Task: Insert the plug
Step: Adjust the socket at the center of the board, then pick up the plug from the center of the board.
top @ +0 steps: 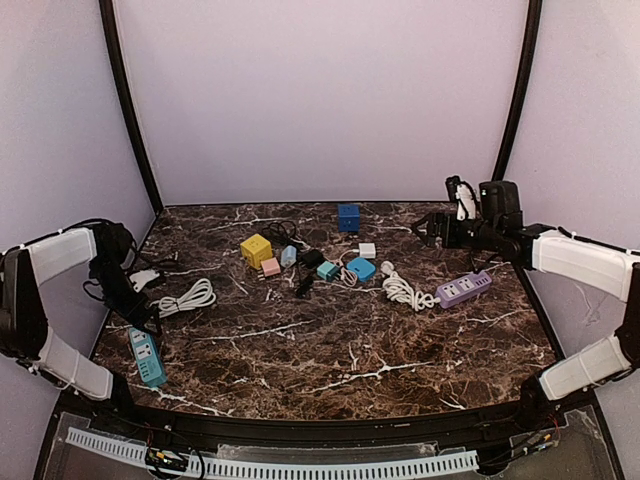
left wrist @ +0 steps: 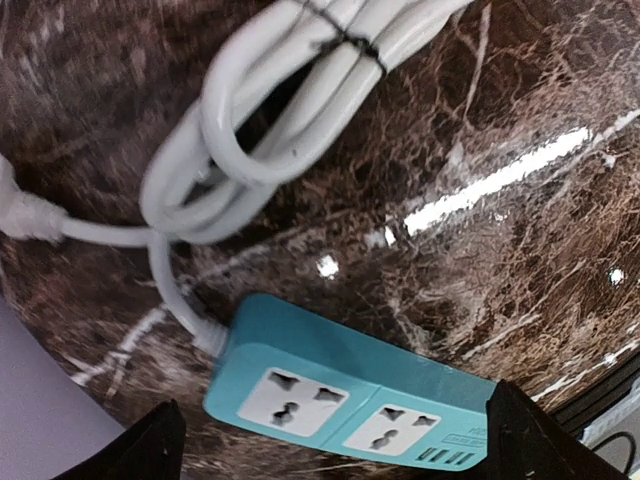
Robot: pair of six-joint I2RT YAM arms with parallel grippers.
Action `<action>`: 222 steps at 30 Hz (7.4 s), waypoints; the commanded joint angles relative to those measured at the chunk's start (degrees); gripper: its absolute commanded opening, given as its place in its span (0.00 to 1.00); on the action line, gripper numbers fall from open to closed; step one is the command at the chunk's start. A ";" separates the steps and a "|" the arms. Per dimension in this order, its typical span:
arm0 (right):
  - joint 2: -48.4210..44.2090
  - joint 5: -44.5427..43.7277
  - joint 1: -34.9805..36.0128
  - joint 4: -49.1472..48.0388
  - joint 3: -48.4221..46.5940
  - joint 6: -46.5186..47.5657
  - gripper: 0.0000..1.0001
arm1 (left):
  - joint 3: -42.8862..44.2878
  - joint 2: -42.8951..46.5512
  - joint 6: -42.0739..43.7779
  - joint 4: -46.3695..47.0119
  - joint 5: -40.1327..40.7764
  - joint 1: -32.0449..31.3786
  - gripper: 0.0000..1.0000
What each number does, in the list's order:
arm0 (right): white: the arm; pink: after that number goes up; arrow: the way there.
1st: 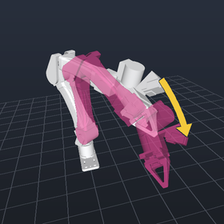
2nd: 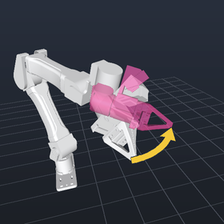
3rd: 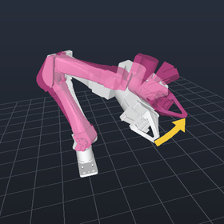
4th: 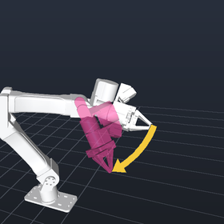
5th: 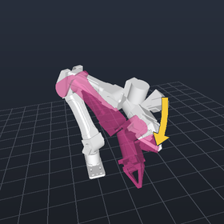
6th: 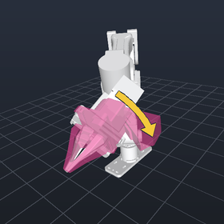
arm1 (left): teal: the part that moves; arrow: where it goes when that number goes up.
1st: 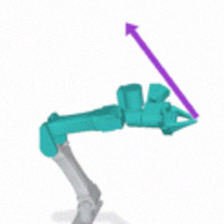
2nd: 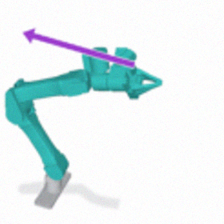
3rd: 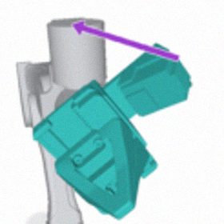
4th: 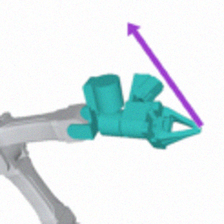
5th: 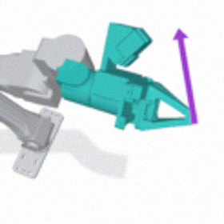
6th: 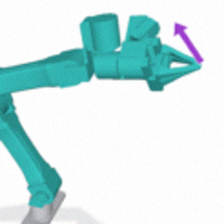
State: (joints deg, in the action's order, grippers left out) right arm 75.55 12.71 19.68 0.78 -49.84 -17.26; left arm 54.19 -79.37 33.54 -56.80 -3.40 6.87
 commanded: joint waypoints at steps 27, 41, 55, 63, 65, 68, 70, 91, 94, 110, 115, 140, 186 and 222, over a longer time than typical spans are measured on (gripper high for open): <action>4.35 -0.31 1.34 0.45 -0.40 0.83 0.99 | -3.63 -8.51 0.71 -2.79 -9.55 0.10 0.59; 2.77 -1.33 2.14 1.40 -1.19 0.21 0.99 | 1.41 -15.27 5.27 -2.33 -7.14 -25.41 0.63; 4.67 -2.07 4.54 1.87 -4.50 -0.65 0.99 | -10.19 -0.58 0.75 -6.09 2.69 -27.00 0.90; 6.21 -3.04 6.15 2.23 -5.36 -0.24 0.99 | -10.14 -7.46 -1.79 -3.47 5.12 -27.03 0.81; 6.07 -3.44 6.23 2.33 -5.20 -0.21 0.99 | -9.40 -10.57 -2.38 -1.97 5.65 -27.00 0.73; 5.41 -3.71 6.21 2.69 -4.93 0.08 0.99 | -7.59 -12.94 -3.08 -0.85 4.60 -26.99 0.33; 4.90 -4.08 6.20 2.70 -4.63 0.37 0.99 | -6.24 -11.97 -2.87 -0.40 2.56 -27.00 0.10; 6.01 -3.29 7.03 7.53 -8.07 -0.03 0.99 | 26.09 -28.31 13.69 -3.51 -3.24 -60.82 0.01; 6.69 -3.40 7.15 8.10 -8.21 0.02 0.99 | 31.53 -32.76 14.27 -5.98 -1.62 -65.34 0.01; 10.61 -3.87 12.80 14.40 -13.30 1.86 0.99 | 42.30 -43.43 6.06 -7.79 10.09 -70.55 0.02; 10.40 -3.26 14.92 14.71 -13.14 1.92 0.99 | 43.43 -43.68 3.44 -7.13 14.28 -68.07 0.01; 8.83 -5.96 20.04 19.24 -12.06 -1.38 0.96 | 47.27 -35.04 1.35 -18.73 -7.53 -55.11 0.82; 42.83 -3.00 47.45 25.06 -32.02 50.42 0.60 | 3.98 16.71 0.47 -8.30 -12.68 -18.43 0.87; 20.29 -26.11 32.83 22.74 -28.37 1.56 0.99 | 55.08 -44.14 -14.05 17.26 -20.80 -21.52 0.99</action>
State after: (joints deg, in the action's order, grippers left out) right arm 94.24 -10.44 52.80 20.43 -75.81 -13.76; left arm 106.30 -121.78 19.03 -39.18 -24.60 -13.15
